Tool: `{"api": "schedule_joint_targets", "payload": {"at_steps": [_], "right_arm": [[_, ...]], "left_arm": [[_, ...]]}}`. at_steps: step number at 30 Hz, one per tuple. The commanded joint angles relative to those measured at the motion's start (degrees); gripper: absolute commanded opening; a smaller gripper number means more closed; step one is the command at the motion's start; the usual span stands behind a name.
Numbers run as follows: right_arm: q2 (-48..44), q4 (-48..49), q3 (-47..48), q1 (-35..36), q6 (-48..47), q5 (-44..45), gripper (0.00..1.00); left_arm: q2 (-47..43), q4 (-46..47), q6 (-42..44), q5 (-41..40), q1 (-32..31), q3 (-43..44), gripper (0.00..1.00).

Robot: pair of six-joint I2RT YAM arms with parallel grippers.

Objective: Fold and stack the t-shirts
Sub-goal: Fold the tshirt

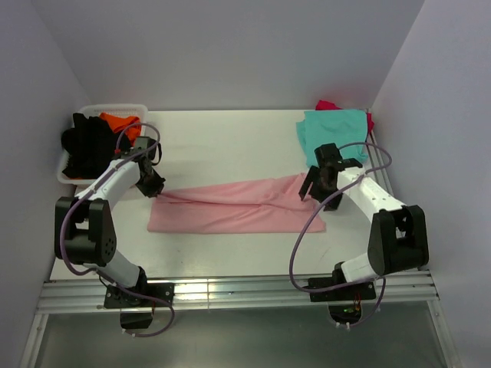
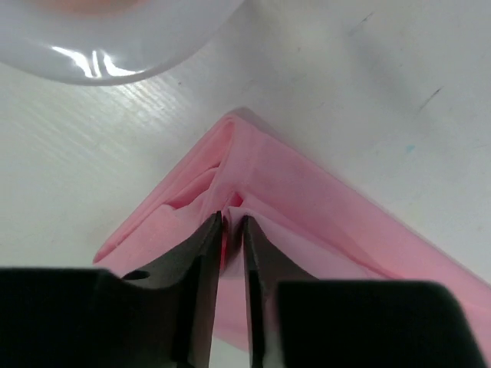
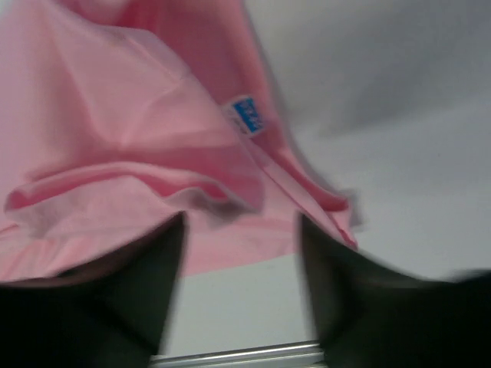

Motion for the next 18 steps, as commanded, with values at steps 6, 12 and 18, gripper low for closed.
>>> {"api": "schedule_joint_targets", "payload": {"at_steps": [6, 12, 18], "right_arm": [[-4.87, -2.59, 4.08, 0.21, -0.33, 4.97, 1.0], [0.92, -3.47, 14.18, 0.91, 0.55, 2.07, 1.0], [9.27, -2.24, 20.87, 4.6, 0.82, -0.13, 0.55]], "left_arm": [[-2.85, 0.42, -2.84, -4.45, -0.16, 2.2, 0.83], [2.69, -0.9, -1.97, -3.14, -0.16, 8.1, 0.73], [4.97, 0.16, -1.09, -2.26, -0.24, 10.21, 0.64]]}}
